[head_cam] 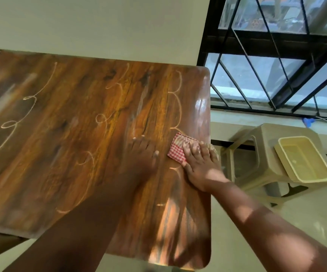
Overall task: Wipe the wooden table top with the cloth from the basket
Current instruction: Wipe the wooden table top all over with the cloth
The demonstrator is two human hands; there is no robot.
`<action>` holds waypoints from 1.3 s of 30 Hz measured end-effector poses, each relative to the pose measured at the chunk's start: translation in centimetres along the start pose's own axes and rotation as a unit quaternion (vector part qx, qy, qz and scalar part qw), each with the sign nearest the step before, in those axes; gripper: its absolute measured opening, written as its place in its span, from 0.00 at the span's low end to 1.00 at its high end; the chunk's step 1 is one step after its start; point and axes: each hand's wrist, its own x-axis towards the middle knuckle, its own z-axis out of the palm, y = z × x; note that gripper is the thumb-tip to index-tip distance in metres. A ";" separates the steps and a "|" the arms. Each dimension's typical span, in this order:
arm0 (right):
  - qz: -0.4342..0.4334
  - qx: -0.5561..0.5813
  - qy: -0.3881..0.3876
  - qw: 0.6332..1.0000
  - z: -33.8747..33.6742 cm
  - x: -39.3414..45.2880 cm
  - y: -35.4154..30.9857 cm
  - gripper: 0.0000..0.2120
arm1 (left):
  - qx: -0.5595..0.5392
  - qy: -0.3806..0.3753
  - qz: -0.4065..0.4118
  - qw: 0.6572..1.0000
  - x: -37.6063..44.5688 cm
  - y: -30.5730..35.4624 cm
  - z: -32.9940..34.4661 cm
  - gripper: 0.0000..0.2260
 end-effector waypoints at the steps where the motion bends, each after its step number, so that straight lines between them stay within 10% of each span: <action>1: -0.010 -0.002 0.001 1.000 0.2 -0.4 0.1 0.28 | 0.004 -0.001 -0.015 1.000 0.8 0.0 0.2 0.18; 12: -0.141 -0.014 -0.009 0.990 0.8 -6.7 -0.1 0.25 | -0.027 -0.125 -0.033 0.991 6.8 -0.2 1.4 0.27; 24: -0.083 -0.046 0.039 0.995 -1.4 7.0 3.4 0.27 | -0.034 -0.133 -0.030 0.990 7.1 -0.6 1.9 0.26; 39: -0.167 -0.016 -0.024 0.985 0.8 -6.8 -1.4 0.25 | -0.045 -0.110 -0.026 0.993 6.8 -0.6 1.8 0.25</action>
